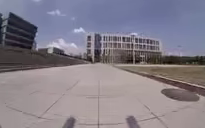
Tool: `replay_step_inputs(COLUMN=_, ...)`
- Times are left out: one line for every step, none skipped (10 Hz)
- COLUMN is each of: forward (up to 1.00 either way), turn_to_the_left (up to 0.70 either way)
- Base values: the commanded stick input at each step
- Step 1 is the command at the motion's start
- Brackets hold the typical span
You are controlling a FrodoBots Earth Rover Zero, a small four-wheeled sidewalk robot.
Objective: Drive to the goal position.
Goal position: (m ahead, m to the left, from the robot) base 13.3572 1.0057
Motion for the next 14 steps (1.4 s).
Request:
replay_step_inputs(forward=1.00, turn_to_the_left=0.00)
replay_step_inputs(forward=1.00, turn_to_the_left=0.00)
replay_step_inputs(forward=1.00, turn_to_the_left=0.00)
replay_step_inputs(forward=1.00, turn_to_the_left=0.00)
replay_step_inputs(forward=1.00, turn_to_the_left=0.00)
replay_step_inputs(forward=1.00, turn_to_the_left=0.00)
replay_step_inputs(forward=1.00, turn_to_the_left=0.00)
replay_step_inputs(forward=1.00, turn_to_the_left=0.00)
replay_step_inputs(forward=1.00, turn_to_the_left=0.00)
replay_step_inputs(forward=1.00, turn_to_the_left=0.00)
replay_step_inputs(forward=1.00, turn_to_the_left=0.00)
replay_step_inputs(forward=1.00, turn_to_the_left=0.00)
replay_step_inputs(forward=1.00, turn_to_the_left=0.00)
replay_step_inputs(forward=1.00, turn_to_the_left=0.00)
